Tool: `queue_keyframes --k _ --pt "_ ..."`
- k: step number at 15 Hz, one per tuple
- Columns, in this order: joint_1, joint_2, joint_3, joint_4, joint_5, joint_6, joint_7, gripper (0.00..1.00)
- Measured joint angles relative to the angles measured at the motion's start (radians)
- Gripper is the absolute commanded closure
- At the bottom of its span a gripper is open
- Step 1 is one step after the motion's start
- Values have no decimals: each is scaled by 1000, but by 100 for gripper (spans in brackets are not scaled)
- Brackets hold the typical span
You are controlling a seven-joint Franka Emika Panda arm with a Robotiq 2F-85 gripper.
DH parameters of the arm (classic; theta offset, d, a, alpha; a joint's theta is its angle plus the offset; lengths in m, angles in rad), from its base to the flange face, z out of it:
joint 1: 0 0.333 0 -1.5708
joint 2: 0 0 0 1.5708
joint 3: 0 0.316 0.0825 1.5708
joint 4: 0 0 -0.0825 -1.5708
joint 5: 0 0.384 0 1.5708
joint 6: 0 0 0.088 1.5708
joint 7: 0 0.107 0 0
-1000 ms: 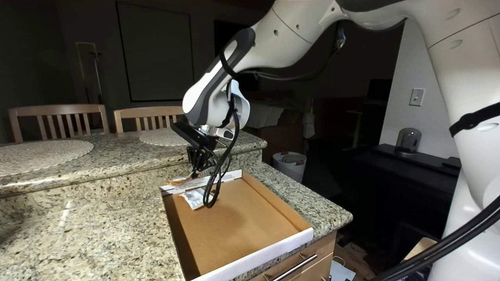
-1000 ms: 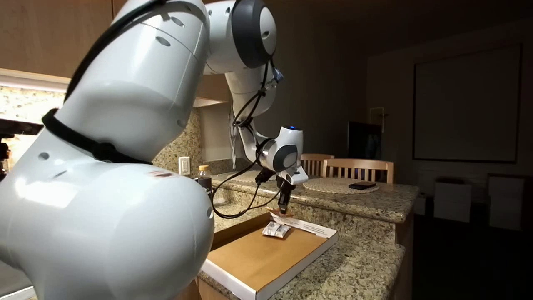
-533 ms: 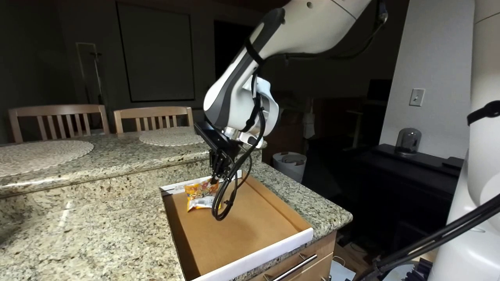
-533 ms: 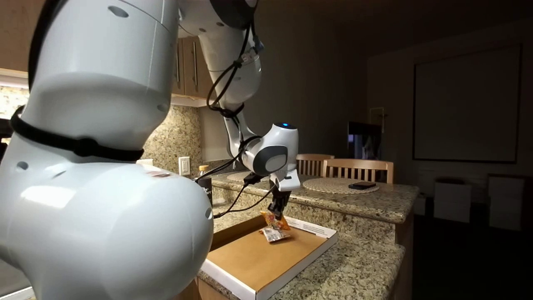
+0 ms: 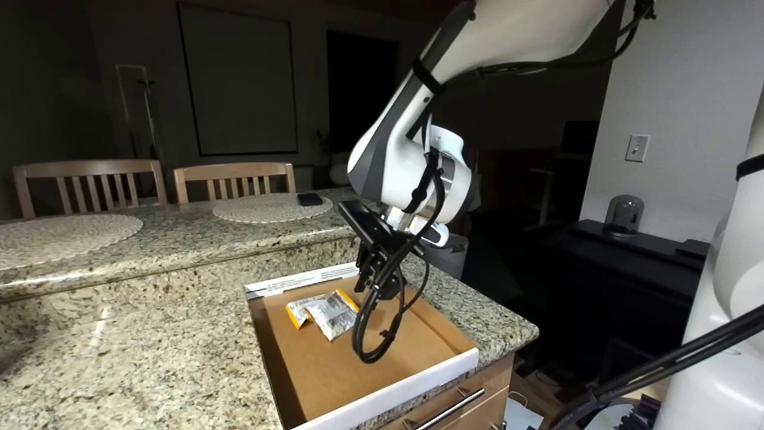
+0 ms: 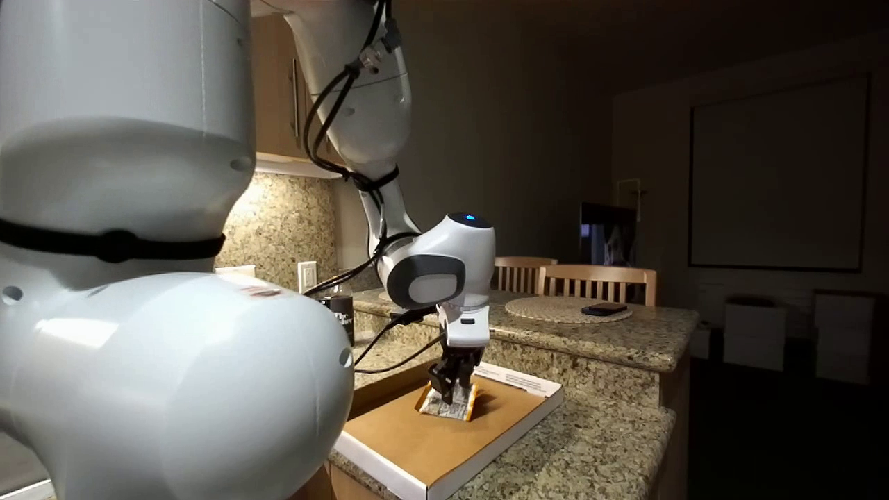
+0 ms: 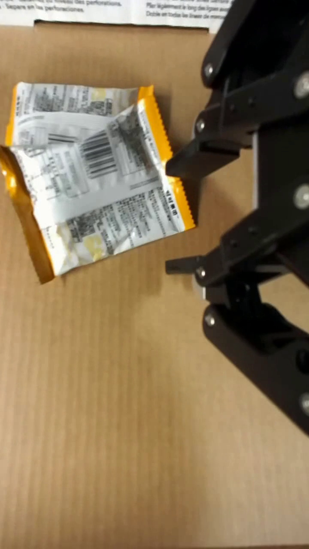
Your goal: Put the two orange sachets on the box, one at a time
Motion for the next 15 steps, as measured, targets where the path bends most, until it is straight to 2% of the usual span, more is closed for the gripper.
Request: queue_keyframes --k 2,3,5,8,10,15 --pt "-23 -42 -34 -36 16 0 -110 4" --pt "-36 -64 -56 -51 16 0 -176 2" --pt "-60 -104 -103 -70 16 -11 -327 0" --pt "-77 -156 -156 -81 2 -109 -521 0" --pt "-84 -190 -147 -83 -29 -164 -580 0" --pt "-80 -289 -58 -80 -207 -372 -577 0"
